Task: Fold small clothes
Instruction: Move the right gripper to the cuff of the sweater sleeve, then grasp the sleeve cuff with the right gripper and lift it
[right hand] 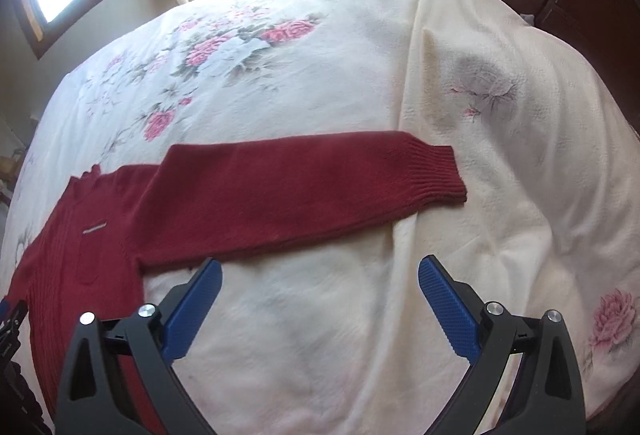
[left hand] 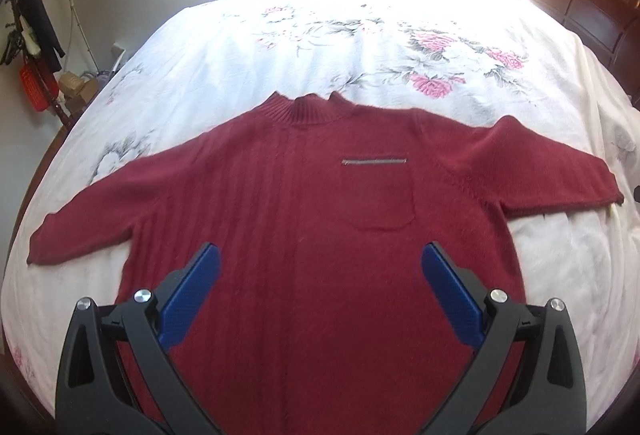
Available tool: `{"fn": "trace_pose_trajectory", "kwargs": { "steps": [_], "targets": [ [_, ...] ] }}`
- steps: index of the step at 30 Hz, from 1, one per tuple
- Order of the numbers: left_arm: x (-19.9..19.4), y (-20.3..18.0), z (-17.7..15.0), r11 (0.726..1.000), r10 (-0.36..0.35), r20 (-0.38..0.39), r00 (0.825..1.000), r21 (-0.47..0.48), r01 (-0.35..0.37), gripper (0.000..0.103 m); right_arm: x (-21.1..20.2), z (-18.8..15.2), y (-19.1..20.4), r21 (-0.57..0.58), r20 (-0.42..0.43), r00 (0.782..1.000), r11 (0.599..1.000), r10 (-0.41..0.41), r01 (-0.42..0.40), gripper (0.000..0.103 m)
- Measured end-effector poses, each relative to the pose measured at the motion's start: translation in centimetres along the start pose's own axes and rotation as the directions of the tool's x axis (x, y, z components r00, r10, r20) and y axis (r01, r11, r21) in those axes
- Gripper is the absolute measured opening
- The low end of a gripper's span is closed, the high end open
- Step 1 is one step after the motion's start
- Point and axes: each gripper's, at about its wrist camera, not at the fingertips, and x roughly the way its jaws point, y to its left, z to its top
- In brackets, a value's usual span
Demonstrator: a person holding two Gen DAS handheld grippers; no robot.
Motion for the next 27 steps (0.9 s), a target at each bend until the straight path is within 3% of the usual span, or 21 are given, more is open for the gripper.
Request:
{"fn": "trace_pose_trajectory", "kwargs": {
  "steps": [4,8,14,17,19,20,22,24,27],
  "targets": [
    [3.6,-3.4,3.0,1.000,-0.019,-0.002,1.000,-0.019,0.019,0.100,4.2,4.6,-4.9,0.055,-0.042,0.999,0.998,-0.008,0.010,0.098],
    [6.6,-5.4,4.6,1.000,-0.015,-0.008,1.000,-0.019,0.015,0.100,8.4,6.8,-8.6,0.100,-0.099,0.995,0.994,-0.027,0.037,0.093],
    [9.9,-6.0,5.0,1.000,-0.004,-0.046,0.999,-0.024,0.003,0.100,12.8,7.4,-11.8,0.216,-0.154,0.987,0.976,0.055,-0.021,0.089],
    [10.8,-5.8,4.7,1.000,0.012,-0.055,0.998,-0.017,-0.013,0.100,12.9,7.3,-12.0,0.243,-0.133,0.987,0.969,0.086,-0.052,0.086],
    [11.2,-5.3,4.3,0.999,0.024,-0.063,0.998,-0.021,-0.025,0.100,12.4,7.6,-11.9,0.239,-0.107,0.988,0.967,0.115,-0.087,0.062],
    [11.3,-5.1,4.2,0.999,0.025,-0.069,0.997,-0.025,-0.027,0.100,12.1,7.7,-11.8,0.235,-0.098,0.987,0.967,0.124,-0.098,0.057],
    [11.5,-4.5,3.8,0.999,0.024,-0.079,0.997,-0.037,-0.027,0.100,11.0,7.9,-11.3,0.207,-0.068,0.987,0.970,0.148,-0.131,0.024],
    [11.4,-4.0,3.4,0.999,0.030,-0.081,0.996,-0.035,-0.033,0.100,9.5,8.1,-10.9,0.191,-0.036,0.984,0.968,0.175,-0.165,0.013],
    [11.0,-3.3,3.0,0.999,0.042,-0.073,0.996,-0.028,-0.045,0.100,6.5,8.3,-10.9,0.165,0.031,0.983,0.969,0.181,-0.183,0.011]
  ]
}}
